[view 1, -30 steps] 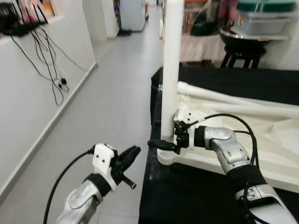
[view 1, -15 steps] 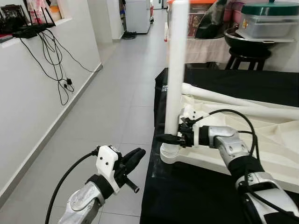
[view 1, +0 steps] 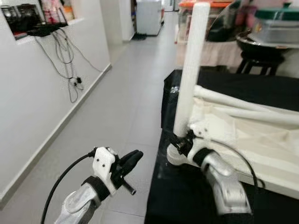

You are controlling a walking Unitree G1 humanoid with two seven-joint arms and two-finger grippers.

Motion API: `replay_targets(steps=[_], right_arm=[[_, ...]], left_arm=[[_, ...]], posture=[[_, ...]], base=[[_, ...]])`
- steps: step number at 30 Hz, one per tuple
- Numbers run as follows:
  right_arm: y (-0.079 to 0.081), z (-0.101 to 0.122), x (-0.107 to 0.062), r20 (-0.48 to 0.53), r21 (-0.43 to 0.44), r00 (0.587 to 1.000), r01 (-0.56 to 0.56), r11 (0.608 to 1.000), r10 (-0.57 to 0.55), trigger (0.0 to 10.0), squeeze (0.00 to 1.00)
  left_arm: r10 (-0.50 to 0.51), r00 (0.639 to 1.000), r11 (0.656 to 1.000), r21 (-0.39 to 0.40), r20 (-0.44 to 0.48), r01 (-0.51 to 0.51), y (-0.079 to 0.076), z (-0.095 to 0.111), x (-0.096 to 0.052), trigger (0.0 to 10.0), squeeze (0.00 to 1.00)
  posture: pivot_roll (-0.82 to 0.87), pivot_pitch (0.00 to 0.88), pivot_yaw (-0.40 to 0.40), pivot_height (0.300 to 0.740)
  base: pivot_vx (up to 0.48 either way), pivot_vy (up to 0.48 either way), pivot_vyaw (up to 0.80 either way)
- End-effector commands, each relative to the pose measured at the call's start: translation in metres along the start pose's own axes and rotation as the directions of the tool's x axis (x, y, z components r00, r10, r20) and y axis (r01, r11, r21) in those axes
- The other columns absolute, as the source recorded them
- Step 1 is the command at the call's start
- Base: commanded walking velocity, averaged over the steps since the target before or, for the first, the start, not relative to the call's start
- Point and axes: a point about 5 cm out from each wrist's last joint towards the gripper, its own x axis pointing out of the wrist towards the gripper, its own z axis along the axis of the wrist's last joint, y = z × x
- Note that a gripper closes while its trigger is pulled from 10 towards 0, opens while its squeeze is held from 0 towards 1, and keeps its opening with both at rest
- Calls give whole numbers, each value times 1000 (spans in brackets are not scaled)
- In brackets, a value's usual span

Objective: Building children table

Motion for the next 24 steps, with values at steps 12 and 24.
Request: replay_targets(steps=[12, 24], right_arm=[[-6, 10, 21, 7, 1, 983, -183, 983, 183, 10000, 1000], [-18, 22, 18, -30, -6, 859, -512, 859, 512, 10000, 0]], left_arm=[[11, 1000, 1000, -14, -16, -12, 1, -4, 1, 10000, 0], [1, 1000, 1000, -26, -16, -2, -1, -5, 4, 10000, 0]], posture=[[-24, 0, 18, 740], [-8, 0, 2, 740]], base=[[0, 0, 0], [0, 0, 0]])
